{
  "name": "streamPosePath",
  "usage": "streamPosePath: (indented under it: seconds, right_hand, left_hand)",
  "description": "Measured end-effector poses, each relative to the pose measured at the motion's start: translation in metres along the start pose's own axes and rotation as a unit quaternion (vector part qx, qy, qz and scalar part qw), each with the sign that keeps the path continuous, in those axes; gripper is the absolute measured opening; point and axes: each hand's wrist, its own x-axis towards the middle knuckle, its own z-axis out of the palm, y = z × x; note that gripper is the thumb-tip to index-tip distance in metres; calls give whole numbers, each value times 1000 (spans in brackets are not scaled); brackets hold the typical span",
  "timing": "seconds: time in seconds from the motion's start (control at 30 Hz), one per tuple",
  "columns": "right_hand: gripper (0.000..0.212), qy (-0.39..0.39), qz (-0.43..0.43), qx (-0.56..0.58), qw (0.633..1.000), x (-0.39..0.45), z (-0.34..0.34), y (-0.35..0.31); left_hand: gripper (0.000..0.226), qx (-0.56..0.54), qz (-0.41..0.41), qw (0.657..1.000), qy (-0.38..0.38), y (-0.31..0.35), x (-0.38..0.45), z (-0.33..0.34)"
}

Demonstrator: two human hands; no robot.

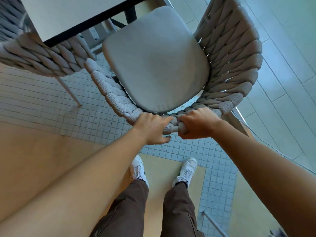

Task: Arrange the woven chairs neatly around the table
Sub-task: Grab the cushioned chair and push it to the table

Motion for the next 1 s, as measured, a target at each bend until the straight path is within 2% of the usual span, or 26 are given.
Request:
streamPosePath:
  seconds: [0.13, 0.27, 0.43, 0.6, 0.87, 1.0]
  right_hand:
    - [52, 2, -75, -25, 997, 2, 1, 18]
    - [45, -1, -108, -62, 992, -7, -1, 45]
    - [59, 28, -67, -43, 996, -23, -3, 95]
    - [46, 39, -73, -66, 994, -13, -4, 91]
    - [59, 45, -67, -62, 995, -11, 5, 97]
    - [50, 36, -28, -53, 998, -17, 7, 85]
  left_hand:
    - [82, -34, -92, 995, -31, 47, 19, 2]
    - [77, -51, -167, 984, -29, 64, 29, 1]
    - [68, 1, -135, 991, 8, 60, 29, 8]
    - [70, 25, -128, 991, 5, 52, 28, 8]
    - [63, -1, -119, 993, -18, 52, 31, -1]
    - [56, -18, -113, 993, -28, 50, 28, -4]
